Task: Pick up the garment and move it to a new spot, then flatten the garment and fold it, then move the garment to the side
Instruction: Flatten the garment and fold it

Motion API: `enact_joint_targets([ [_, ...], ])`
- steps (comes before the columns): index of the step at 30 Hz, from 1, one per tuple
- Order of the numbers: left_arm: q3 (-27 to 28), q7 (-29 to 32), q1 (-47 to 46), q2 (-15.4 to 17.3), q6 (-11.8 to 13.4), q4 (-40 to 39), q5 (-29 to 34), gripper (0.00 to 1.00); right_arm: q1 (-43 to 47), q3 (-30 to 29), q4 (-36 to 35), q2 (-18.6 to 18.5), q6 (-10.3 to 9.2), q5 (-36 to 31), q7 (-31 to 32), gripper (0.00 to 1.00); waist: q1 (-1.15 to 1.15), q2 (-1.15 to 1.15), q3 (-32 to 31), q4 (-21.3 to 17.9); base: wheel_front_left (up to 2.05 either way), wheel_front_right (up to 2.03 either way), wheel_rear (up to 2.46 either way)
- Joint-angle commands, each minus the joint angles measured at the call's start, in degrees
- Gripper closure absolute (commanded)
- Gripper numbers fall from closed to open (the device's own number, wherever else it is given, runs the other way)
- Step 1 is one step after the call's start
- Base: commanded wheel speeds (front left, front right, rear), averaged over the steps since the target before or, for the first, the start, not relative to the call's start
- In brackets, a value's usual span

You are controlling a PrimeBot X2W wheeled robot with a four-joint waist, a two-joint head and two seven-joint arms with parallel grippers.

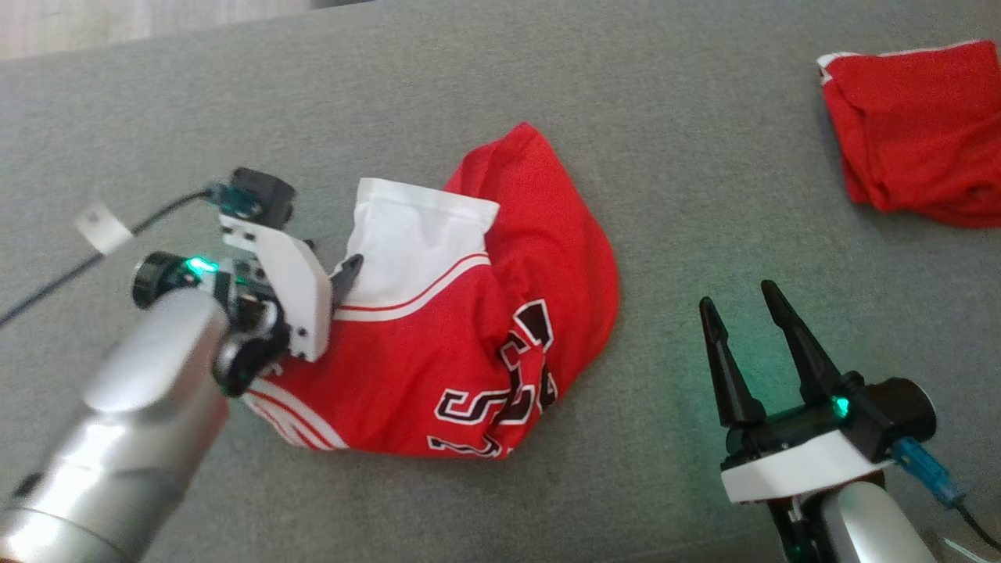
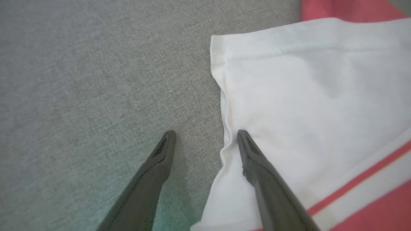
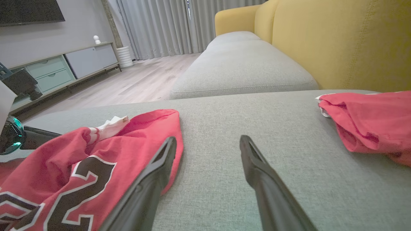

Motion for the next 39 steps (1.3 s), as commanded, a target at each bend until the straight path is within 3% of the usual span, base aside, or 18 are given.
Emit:
enact_joint_targets([
  [1, 0.6, 1.9, -2.7, 3.1, -0.3, -1.0, -2.7, 0.0, -1.8, 1.0, -1.6, -0.8, 0.2, 0.5, -0.4, 0.0, -0.01, 0.0, 0.9, -1.3, 0.0, 0.0, 0.0],
  [3, -1.3, 3.3, -2.5, 4.3, -0.3, -1.5, -4.8, 0.0, -2.0, 0.9, -1.5, -0.6, 0.2, 0.5, -0.4, 0.0, -0.01, 0.0, 1.0, -1.7, 0.0, 0.0, 0.0],
  [5, -3.0, 2.9, -2.5, 5.5, -0.3, -3.0, -7.0, 1.0, -2.2, 0.9, -1.4, -0.3, 0.2, 0.5, -0.4, 0.0, -0.01, 0.0, 1.0, -2.0, 0.0, 0.0, 0.0],
  [13, -7.9, -2.7, -5.4, 8.4, -0.3, -8.2, -14.3, 1.0, -2.5, 0.9, -0.7, 0.7, 0.2, 0.5, -0.4, 0.0, -0.01, 0.0, -0.9, -3.4, 0.0, 0.0, 0.0],
  [22, -14.6, -10.0, -11.8, 10.6, -0.3, -13.3, -16.5, 1.0, -1.5, 1.2, -0.1, 1.7, 0.2, 0.6, -0.4, 0.0, -0.01, 0.0, -4.5, -5.8, 0.0, 0.0, 0.0],
  [30, -23.5, -19.4, -26.9, 7.4, -0.3, -16.9, -16.4, 1.0, -1.0, 2.4, 0.5, 2.9, 0.2, 1.1, -0.4, 0.0, -0.01, 0.0, -8.4, -11.4, 0.0, 0.0, 0.0],
  [39, -25.6, -33.7, -43.8, 1.9, -0.3, -8.6, -17.1, 1.0, 1.4, 2.9, 1.3, 3.2, 0.2, 1.0, -0.4, 0.0, -0.01, 0.0, -12.6, -15.2, 0.0, 0.0, 0.0],
])
